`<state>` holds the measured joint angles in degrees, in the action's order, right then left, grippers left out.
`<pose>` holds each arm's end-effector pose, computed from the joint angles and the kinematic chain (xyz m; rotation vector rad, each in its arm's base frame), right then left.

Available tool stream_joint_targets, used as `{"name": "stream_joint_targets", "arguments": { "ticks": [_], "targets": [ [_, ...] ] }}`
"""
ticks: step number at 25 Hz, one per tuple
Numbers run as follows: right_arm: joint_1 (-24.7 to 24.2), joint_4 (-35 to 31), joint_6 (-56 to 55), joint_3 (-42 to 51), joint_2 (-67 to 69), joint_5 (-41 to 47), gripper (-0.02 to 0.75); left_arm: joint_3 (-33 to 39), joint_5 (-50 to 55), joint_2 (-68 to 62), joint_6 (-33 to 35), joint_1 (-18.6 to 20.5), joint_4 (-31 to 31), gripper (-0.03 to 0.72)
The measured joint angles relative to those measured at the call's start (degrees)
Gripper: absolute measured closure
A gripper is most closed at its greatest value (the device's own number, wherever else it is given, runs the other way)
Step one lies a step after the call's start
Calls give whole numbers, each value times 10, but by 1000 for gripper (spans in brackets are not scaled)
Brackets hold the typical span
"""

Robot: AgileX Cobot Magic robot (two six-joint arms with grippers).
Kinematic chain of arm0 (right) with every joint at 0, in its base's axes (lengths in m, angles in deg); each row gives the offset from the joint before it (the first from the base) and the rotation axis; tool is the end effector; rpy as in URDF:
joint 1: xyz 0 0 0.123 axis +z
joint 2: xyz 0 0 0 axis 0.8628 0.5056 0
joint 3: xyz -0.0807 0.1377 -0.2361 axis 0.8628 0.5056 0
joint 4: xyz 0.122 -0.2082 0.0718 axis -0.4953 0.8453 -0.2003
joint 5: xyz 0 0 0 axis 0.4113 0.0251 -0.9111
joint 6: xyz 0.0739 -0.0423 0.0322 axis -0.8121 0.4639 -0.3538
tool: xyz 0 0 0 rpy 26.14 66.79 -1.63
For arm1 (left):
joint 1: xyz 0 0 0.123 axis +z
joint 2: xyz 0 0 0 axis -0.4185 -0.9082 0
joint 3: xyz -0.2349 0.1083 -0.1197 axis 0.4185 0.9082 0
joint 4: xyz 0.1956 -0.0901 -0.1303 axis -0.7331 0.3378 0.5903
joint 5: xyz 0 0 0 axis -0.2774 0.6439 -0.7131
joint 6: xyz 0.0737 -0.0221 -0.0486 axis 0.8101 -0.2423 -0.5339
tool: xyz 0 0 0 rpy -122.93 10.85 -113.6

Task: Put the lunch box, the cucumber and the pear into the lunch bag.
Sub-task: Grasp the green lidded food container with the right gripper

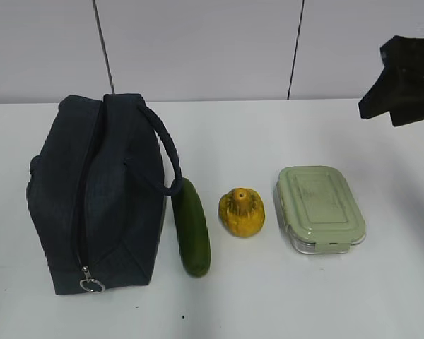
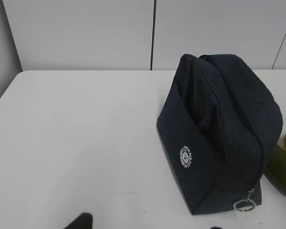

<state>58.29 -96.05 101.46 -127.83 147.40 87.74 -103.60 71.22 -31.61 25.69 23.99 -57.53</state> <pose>0.2981 0.0287 0.3204 -0.0584 2.6176 0.5362 -0.0122 -0.0062 0.2791 0.1293 2.0472 -0.0369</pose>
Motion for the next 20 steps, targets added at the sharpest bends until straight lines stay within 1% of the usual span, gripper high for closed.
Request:
{"name": "stream_joint_targets", "arguments": {
  "ticks": [6,8,9,12,20],
  "targets": [
    [-120,-118,81,-2,46,52,421,0,0,0,0,0,0,253],
    [-145,-172,132,-2,66,77,439,0,0,0,0,0,0,253],
    [-152,-207,166,-2,78,92,444,0,0,0,0,0,0,253],
    [-157,-279,239,-3,120,108,449,0,0,0,0,0,0,253],
    [-157,-307,330,18,210,107,454,0,0,0,0,0,0,253]
  ]
}}
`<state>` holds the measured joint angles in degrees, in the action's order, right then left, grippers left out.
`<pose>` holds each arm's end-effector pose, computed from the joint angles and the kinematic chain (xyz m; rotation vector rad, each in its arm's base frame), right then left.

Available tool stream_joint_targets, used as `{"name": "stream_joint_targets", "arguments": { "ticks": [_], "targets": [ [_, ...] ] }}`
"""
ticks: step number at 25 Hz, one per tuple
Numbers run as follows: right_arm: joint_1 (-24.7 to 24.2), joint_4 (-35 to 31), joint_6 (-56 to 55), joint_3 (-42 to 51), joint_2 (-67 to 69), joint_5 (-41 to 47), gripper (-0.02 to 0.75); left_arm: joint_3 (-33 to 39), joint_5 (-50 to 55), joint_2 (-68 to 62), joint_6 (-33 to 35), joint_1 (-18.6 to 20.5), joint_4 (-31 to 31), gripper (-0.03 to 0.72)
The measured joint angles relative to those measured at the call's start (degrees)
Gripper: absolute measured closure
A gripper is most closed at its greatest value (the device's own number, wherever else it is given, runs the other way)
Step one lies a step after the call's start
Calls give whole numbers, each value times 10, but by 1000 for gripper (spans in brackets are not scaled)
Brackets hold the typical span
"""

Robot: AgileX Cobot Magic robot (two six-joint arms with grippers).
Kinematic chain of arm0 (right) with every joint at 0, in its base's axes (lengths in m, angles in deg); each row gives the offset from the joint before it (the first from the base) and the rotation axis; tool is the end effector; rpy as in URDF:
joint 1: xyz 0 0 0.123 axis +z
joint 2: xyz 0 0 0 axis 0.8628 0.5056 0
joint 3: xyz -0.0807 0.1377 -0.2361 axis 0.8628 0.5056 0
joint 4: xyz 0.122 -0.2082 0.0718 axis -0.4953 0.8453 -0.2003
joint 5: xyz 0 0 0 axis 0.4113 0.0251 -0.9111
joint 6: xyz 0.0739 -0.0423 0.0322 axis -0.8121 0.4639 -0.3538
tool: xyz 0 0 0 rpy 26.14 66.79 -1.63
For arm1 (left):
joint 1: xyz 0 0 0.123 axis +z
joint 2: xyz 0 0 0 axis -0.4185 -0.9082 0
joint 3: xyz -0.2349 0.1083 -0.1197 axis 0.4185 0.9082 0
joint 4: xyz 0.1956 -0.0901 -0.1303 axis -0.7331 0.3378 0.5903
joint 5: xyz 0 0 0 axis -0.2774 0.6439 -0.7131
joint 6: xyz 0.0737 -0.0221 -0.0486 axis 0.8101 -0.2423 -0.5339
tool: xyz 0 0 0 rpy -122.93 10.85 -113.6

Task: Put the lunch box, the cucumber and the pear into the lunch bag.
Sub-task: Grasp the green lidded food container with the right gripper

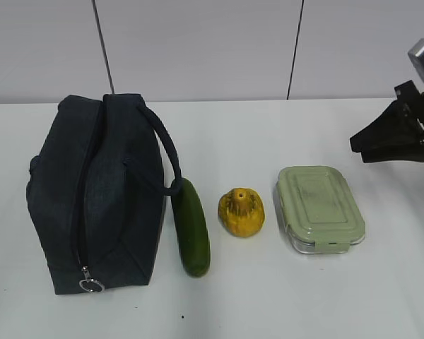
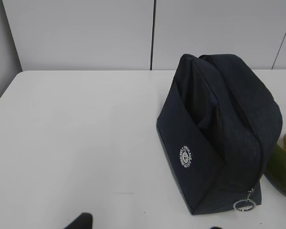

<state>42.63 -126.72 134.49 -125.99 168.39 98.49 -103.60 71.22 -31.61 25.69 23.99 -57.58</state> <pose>0.3475 -0.0309 0.2213 -0.0461 2.5458 1.1588 -0.0122 -0.0061 0.2790 0.1292 2.0472 -0.0359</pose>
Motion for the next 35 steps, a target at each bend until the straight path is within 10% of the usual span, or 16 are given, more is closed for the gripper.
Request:
{"name": "stream_joint_targets", "arguments": {
  "ticks": [19,35],
  "targets": [
    [-25,23,59,102,17,-6,456,0,0,0,0,0,0,253],
    [-80,-97,87,75,56,-11,456,0,0,0,0,0,0,253]
  ]
}}
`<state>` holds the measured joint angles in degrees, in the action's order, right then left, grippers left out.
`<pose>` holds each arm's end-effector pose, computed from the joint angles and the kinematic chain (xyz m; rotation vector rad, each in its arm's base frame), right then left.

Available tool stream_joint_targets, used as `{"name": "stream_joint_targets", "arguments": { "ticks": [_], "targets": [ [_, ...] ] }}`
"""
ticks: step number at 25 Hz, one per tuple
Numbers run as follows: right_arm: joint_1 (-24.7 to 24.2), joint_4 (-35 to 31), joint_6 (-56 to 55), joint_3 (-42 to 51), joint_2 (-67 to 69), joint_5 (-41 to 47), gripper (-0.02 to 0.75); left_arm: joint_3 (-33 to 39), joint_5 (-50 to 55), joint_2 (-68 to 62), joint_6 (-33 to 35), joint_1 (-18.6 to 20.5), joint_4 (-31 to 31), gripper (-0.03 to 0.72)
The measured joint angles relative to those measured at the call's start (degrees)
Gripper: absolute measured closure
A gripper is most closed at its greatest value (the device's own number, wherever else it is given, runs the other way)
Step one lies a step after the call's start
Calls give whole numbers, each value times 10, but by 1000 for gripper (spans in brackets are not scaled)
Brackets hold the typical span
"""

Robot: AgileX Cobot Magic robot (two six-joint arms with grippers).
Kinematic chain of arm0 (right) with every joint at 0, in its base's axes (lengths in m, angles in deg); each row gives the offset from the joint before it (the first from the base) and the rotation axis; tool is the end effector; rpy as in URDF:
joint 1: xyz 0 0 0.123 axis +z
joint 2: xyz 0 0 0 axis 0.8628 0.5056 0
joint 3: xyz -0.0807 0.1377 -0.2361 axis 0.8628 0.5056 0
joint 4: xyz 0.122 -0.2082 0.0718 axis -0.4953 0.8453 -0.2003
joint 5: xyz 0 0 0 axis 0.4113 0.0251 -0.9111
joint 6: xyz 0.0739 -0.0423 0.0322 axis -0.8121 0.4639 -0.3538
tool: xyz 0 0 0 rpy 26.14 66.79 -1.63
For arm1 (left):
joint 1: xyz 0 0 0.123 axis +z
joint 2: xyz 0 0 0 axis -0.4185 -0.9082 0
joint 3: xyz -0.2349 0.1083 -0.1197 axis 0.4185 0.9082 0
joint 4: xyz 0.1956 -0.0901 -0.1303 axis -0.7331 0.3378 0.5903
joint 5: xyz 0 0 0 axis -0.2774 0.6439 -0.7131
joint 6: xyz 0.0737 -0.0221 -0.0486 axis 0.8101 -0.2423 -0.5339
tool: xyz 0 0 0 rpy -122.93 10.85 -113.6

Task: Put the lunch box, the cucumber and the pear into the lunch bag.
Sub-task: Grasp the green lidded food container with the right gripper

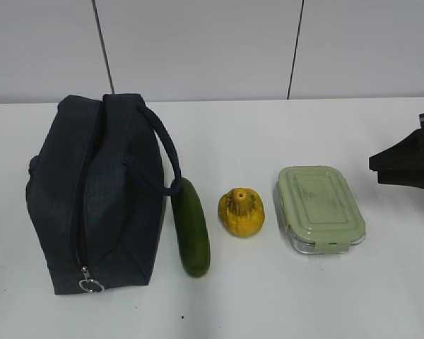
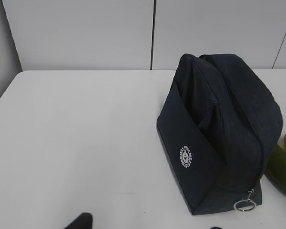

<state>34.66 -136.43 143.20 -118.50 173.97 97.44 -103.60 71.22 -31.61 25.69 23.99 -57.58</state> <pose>0.3350 -0.0700 0.1695 0.2285 2.4425 1.2838 -0.0122 -0.0061 0.2790 0.1292 2.0472 -0.0359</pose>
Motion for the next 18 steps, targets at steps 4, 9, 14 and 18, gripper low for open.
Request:
{"name": "stream_joint_targets", "arguments": {
  "ticks": [4,9,14,18],
  "targets": [
    [0,19,9,0,2,0,456,0,0,0,0,0,0,253],
    [0,46,53,-21,2,0,425,0,0,0,0,0,0,253],
    [0,82,54,-34,2,0,218,0,0,0,0,0,0,253],
    [19,104,53,-34,2,0,122,0,0,0,0,0,0,253]
  ]
}}
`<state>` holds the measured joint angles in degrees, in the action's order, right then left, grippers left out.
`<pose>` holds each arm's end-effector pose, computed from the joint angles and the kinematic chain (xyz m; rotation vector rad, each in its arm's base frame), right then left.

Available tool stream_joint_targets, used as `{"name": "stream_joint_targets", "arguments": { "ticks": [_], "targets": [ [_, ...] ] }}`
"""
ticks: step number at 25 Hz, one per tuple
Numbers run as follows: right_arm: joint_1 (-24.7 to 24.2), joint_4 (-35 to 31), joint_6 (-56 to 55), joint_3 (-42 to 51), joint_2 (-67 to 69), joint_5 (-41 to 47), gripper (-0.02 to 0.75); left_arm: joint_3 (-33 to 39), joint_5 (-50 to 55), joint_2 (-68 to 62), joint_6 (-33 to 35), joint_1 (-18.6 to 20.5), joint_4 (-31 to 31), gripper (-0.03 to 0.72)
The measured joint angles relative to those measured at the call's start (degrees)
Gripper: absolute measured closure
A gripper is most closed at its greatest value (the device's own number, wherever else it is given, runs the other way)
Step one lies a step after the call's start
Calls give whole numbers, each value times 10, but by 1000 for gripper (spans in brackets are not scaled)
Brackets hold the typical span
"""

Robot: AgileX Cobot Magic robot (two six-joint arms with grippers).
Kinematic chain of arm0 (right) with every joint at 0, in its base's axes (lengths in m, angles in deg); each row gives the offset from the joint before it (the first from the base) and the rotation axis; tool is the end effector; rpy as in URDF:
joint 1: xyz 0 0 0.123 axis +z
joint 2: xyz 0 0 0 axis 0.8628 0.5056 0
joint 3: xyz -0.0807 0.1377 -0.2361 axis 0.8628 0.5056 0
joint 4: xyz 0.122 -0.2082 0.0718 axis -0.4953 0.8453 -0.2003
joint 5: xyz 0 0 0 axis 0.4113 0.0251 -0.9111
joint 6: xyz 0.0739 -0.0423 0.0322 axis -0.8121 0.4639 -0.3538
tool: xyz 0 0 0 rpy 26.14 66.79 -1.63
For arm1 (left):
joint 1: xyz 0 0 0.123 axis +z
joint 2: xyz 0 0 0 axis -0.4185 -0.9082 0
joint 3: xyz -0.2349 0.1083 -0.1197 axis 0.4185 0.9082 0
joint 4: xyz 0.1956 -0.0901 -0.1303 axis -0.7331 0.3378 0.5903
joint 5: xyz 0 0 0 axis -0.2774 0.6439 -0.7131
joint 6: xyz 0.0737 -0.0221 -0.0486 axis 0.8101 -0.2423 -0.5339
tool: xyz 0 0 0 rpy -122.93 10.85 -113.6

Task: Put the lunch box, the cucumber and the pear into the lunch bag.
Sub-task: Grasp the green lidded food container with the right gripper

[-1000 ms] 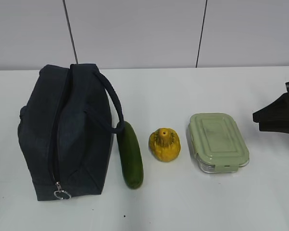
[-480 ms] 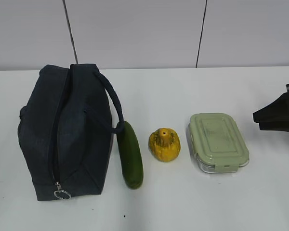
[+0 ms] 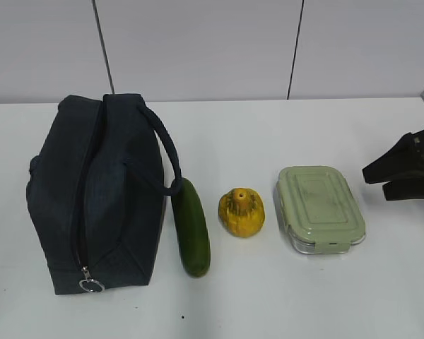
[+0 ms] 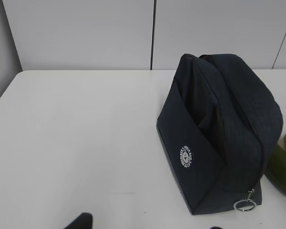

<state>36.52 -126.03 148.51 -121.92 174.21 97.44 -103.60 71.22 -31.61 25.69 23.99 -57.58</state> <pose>0.3373 -0.0668 0.1701 -0.1150 2.5568 1.1266 -0.0122 -0.0061 0.2790 0.1292 2.0472 -0.0359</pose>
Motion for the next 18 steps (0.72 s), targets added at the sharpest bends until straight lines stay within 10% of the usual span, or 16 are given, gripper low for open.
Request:
{"name": "stream_joint_targets", "arguments": {
  "ticks": [18],
  "targets": [
    [59,33,0,0,1,-16,155,0,0,0,0,0,0,253]
  ]
}}
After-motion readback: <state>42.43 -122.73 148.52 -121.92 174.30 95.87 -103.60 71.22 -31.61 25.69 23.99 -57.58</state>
